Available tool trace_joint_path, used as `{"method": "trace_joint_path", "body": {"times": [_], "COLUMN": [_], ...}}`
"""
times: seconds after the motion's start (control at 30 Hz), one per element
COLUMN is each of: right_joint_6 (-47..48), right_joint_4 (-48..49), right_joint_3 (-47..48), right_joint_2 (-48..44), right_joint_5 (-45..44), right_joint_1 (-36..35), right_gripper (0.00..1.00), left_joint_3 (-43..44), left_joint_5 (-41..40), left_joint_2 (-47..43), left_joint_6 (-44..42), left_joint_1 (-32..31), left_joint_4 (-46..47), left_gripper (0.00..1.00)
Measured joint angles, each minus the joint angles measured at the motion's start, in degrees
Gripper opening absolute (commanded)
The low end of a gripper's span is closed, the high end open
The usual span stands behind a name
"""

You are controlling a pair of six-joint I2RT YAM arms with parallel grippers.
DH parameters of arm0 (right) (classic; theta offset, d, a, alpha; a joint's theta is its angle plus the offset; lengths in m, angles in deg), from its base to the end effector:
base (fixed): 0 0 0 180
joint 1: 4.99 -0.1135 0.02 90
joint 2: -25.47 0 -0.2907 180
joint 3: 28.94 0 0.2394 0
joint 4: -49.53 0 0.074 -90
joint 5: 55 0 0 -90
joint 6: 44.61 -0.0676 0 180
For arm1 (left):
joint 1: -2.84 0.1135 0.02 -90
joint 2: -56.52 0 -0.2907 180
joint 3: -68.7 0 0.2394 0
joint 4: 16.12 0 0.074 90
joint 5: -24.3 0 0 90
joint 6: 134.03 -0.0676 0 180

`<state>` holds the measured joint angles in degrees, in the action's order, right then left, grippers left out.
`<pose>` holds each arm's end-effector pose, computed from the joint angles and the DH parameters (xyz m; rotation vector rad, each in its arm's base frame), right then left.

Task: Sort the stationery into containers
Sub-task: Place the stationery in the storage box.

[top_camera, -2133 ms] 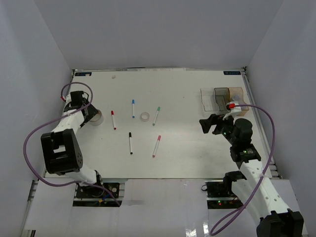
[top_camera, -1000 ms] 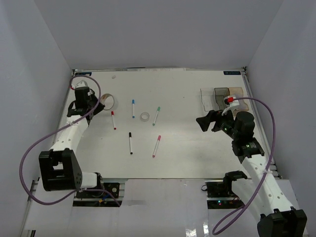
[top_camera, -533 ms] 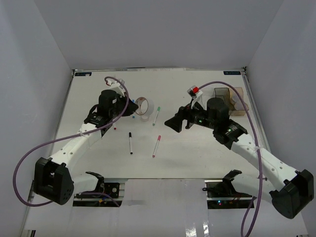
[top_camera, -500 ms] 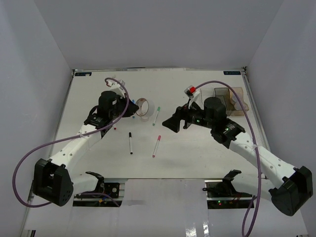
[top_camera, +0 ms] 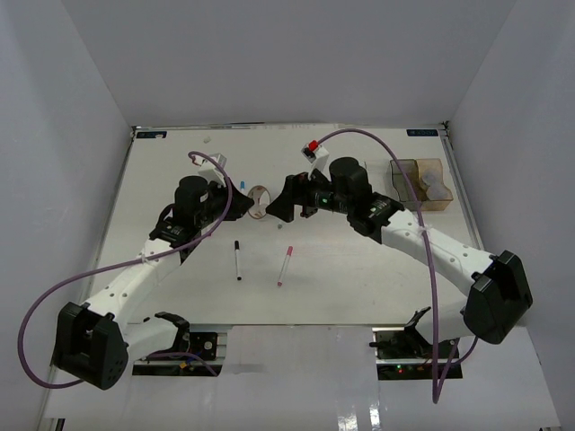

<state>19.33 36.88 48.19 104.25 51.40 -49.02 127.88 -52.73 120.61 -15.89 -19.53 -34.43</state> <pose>0.2292 0.2481 0.3575 -0.5196 1.8898 1.0989 0.2347 -0.1130 0.2993 0.0502 2.0524 -0.7862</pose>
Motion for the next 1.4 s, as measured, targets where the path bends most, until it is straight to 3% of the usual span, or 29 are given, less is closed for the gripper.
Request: {"method": "trace_joint_path", "body": {"times": [0.27,0.47,0.5,0.57,0.7,0.83,1.0,1.1,1.27,1.4], "right_joint_6": [-1.2,-1.9,-2.0,-2.0,-2.7,-2.6,-1.7,0.5,6.2,12.0], "right_joint_4": [-0.5,-0.5,-0.5,-0.6,-1.1,-1.4,-3.1,-5.6,-11.2,-13.9], "right_joint_3": [4.2,5.6,5.7,5.9,5.9,6.0,6.0,6.0,5.9,5.9], "right_joint_2": [5.0,6.6,6.7,6.9,7.0,7.0,6.9,6.9,6.0,4.0], "right_joint_5": [-1.9,-2.4,-2.4,-2.6,-3.2,-3.7,-6.4,-10.5,-18.4,-22.8], "right_joint_1": [-0.1,-0.5,-0.6,-0.7,-0.6,-0.7,-0.9,-1.0,2.5,11.6], "right_gripper": [1.0,0.76,0.67,0.6,0.37,0.23,0.16,0.16,0.13,0.12], "left_joint_3": [-0.1,-0.1,-0.1,-0.1,-0.1,-0.2,-0.2,-0.2,-0.1,0.3], "left_joint_5": [0.6,1.0,1.0,1.0,1.0,1.0,0.9,-0.1,-3.1,-5.8], "left_joint_2": [-0.5,-0.5,-0.5,-0.5,-0.7,-0.8,-0.9,-1.0,-1.2,-1.2], "left_joint_6": [-0.1,-0.1,-0.1,-0.1,-0.6,-1.0,-1.3,-1.2,-1.4,-1.4], "left_joint_1": [0.0,0.0,0.0,0.0,0.0,0.0,0.0,0.0,0.0,0.0], "left_joint_4": [0.9,1.3,1.3,1.3,1.4,1.4,1.3,0.9,-1.3,-3.6], "left_gripper": [0.07,0.08,0.09,0.11,0.15,0.3,0.74,0.88,0.97,0.98]}}
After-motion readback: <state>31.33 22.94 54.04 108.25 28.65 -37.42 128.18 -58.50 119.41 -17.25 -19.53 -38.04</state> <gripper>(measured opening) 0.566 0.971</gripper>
